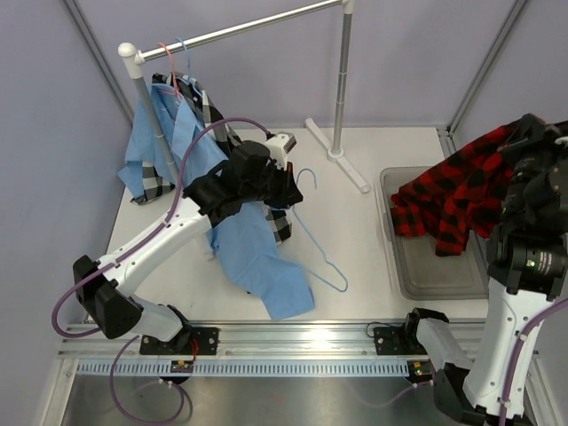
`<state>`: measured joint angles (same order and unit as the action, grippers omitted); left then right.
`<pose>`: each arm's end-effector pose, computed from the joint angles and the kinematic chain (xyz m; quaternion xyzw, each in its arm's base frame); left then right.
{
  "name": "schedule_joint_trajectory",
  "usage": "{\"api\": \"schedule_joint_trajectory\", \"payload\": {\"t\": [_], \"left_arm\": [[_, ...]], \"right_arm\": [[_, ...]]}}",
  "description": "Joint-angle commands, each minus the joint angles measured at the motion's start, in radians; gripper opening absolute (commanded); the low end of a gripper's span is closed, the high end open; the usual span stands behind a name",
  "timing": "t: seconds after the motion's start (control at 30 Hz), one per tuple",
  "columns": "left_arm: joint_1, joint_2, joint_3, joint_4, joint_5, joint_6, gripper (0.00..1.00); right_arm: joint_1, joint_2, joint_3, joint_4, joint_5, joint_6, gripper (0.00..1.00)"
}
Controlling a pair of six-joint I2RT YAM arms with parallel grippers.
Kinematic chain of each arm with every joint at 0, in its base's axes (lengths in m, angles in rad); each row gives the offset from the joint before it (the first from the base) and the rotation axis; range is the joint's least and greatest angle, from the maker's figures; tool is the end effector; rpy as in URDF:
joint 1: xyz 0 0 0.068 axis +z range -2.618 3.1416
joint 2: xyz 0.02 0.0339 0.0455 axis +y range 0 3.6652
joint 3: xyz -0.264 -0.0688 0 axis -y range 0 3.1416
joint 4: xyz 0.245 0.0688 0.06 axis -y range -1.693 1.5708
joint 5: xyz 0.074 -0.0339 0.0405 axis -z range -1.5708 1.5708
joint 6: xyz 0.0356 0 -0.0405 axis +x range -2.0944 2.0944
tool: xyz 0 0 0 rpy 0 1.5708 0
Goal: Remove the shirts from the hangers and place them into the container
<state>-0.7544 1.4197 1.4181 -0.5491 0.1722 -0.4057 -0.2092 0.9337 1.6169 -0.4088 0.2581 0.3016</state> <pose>0.2278 -0.2224 0.3770 0.1922 0.8490 -0.3294 0.3657 0.1150 -0.0337 0.5563 0.2505 0.5534 -0.0411 0.7933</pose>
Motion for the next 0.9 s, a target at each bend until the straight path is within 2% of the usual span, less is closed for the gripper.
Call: {"api": "schedule_joint_trajectory", "payload": {"t": [0.0,0.3,0.43,0.53,0.57,0.6,0.63,0.7,0.73,0.77,0.8,0.83,0.87], "left_arm": [[-0.003,-0.022,0.056,0.054,0.024,-0.018,0.00],[-0.003,0.012,0.156,0.014,0.050,0.018,0.00],[-0.005,0.038,0.206,0.005,0.087,0.034,0.00],[-0.005,0.074,0.251,-0.017,0.107,0.060,0.00],[-0.005,0.084,0.277,-0.021,0.104,0.080,0.00],[-0.003,0.094,0.289,-0.022,0.102,0.090,0.00],[-0.003,0.123,0.303,-0.020,0.105,0.099,0.00],[-0.005,0.165,0.370,-0.028,0.109,0.139,0.00],[-0.005,0.207,0.393,-0.034,0.102,0.149,0.00],[-0.003,0.229,0.442,-0.049,0.089,0.174,0.00],[-0.003,0.252,0.470,-0.057,0.082,0.186,0.00],[-0.003,0.301,0.499,-0.069,0.076,0.198,0.00],[-0.003,0.326,0.527,-0.090,0.072,0.220,0.00]], "right_arm": [[0.014,-0.058,-0.098,-0.085,-0.054,0.126,0.00],[0.014,-0.137,-0.544,-0.042,-0.138,0.367,0.00],[0.002,-0.119,-0.644,-0.073,-0.044,0.396,0.00],[-0.004,-0.069,-0.690,-0.084,-0.080,0.406,0.00],[-0.004,-0.041,-0.695,-0.103,-0.091,0.406,0.05],[-0.004,-0.033,-0.695,-0.113,-0.101,0.395,0.16],[-0.002,-0.027,-0.692,-0.123,-0.126,0.386,0.36],[0.008,-0.042,-0.663,-0.143,-0.149,0.317,0.45],[0.023,-0.058,-0.643,-0.153,-0.146,0.297,0.60],[0.046,-0.082,-0.581,-0.177,-0.151,0.250,0.68],[0.053,-0.088,-0.548,-0.183,-0.177,0.225,0.73],[0.057,-0.091,-0.513,-0.182,-0.298,0.205,0.76],[0.068,-0.085,-0.441,-0.171,-0.385,0.176,0.75]]}}
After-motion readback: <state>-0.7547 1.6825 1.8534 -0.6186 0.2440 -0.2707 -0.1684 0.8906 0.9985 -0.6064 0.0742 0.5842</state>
